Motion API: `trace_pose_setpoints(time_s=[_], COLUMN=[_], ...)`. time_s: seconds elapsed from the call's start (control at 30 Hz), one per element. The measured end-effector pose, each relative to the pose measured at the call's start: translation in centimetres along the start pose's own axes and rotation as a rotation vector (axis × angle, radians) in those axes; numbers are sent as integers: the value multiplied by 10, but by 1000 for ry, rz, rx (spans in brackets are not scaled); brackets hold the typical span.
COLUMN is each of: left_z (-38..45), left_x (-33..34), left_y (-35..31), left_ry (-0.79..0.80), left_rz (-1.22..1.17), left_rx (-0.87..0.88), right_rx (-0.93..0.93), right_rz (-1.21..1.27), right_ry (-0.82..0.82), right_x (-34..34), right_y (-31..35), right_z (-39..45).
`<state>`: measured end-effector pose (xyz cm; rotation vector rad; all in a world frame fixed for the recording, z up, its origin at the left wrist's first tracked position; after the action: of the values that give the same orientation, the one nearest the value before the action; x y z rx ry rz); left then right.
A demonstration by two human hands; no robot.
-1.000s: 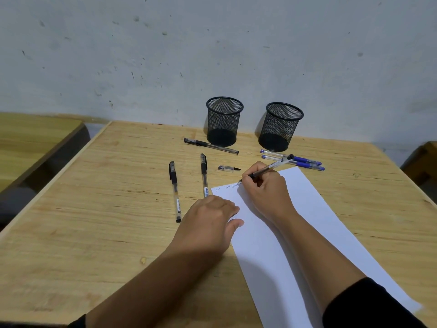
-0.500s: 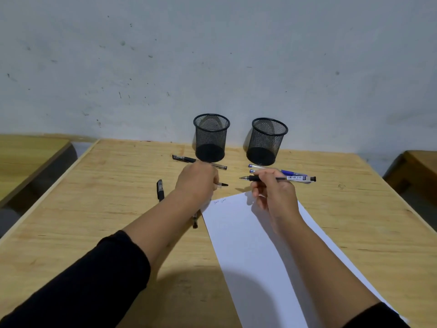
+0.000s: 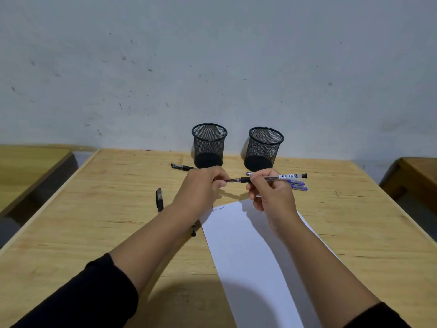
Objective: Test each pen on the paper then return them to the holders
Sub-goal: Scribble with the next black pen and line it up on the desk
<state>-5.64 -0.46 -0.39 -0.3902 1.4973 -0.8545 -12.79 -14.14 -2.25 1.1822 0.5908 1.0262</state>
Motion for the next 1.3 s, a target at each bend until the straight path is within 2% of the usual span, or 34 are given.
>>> trace_pose_setpoints(time_s=[0.27, 0.4, 0.57, 0.7, 0.77, 1.0, 1.17, 1.3], left_z=[-13, -19, -21, -13, -9, -10, -25, -38], left_x=[-11, -16, -14, -36, -50, -82, -94, -93], left_y=[-21, -23, -16, -1, 6, 14, 46, 104], left_ry=[-25, -89, -63, -136, -171, -270, -284, -320], left_rz=[-57, -66, -46, -51, -42, -85, -239, -178], left_rx=[128, 149, 151, 105, 83, 95, -8, -212], right_rx=[-34, -73, -54, -88, -109, -128, -100, -88], right_rz=[10, 41, -15, 11, -62, -455, -498, -552], right_ry=[47, 70, 90, -11, -32, 120, 43, 21], right_x=[6, 12, 13, 3, -2, 34, 59, 75], right_y=[10, 19, 12, 20, 23, 25, 19, 10], right_z=[-1, -3, -12, -17, -20, -49, -77, -100])
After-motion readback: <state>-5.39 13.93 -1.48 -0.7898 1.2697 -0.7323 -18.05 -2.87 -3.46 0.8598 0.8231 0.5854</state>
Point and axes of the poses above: each hand's wrist, its own z-axis towards the middle knuckle, its own x-axis out of the palm, y = z × x, the point moved 9 cm from there along z, towards the middle knuckle, and after that the axes turned 15 degrees about -x, right-handed, at the moved point
